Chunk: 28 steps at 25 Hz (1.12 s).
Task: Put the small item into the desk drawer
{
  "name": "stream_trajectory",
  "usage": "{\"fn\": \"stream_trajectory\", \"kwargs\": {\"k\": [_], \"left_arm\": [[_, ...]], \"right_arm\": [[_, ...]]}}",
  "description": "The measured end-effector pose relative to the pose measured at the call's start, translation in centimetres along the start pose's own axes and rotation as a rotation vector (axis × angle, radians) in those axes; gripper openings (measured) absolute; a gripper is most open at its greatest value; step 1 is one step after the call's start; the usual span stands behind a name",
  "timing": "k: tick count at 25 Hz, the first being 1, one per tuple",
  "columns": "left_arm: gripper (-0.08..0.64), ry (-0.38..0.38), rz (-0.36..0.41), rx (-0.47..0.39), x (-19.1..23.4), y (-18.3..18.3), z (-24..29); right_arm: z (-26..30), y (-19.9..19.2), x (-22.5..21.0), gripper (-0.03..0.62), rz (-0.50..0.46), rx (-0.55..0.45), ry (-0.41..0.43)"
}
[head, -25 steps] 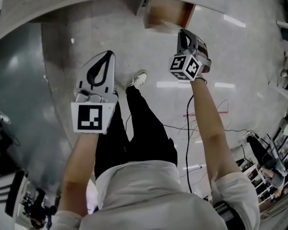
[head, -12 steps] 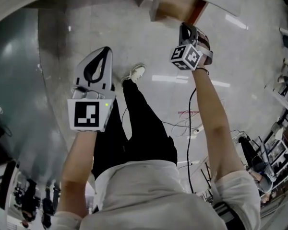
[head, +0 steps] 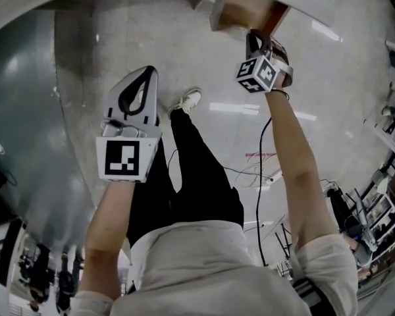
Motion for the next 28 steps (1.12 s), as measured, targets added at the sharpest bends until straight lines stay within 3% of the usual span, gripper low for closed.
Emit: {"fn": "stream_trajectory", "kwargs": {"k": [3,6,11,18,22,25,28], "left_arm": [[0.018,-0.011,-0.001,-0.001,-0.1,-0.2,0.3],[0.018,-0.024,0.001,-0.003,-0.3,-0.3,0.4],[0.018,-0.046,0.006,-0.012,-0.9,-0.2,0.6],[0.018,-0.088,0.019,-0.05,-1.3,0.3,0.4],[0.018,-0.105,0.041,-0.054,-1.9,2.0,-1.9],[0.018,-0.123,0.066,-0.092,-2.1,4.8,-3.6],[0.018,-0.143,0.094,-0.119,-2.1,6.9,-5.1]], "right_arm": [[0.2,-0.1,0.1,0.032,0.036,0.004,0.029],[-0.1,-0.2,0.5,0.119,0.075,0.001,0.068],[-1.0,-0.3,1.5,0.185,0.096,-0.021,0.125],[-3.3,-0.7,1.5,0.215,0.124,-0.004,0.11],[-8.0,0.0,1.4,0.215,0.157,0.0,0.1],[-11.7,0.9,-0.1,0.215,0.229,-0.006,0.063],[-15.1,1.9,-1.5,0.213,0.408,-0.027,0.034]]}}
Point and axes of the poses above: the fingertips, and each gripper's own axes: z forward along the fingers, x to its left, y out of its top, the point moved 1 cm from there along -z, backward along the fingers, and after that the axes turned 1 degree about z, right-handed, at the moved point
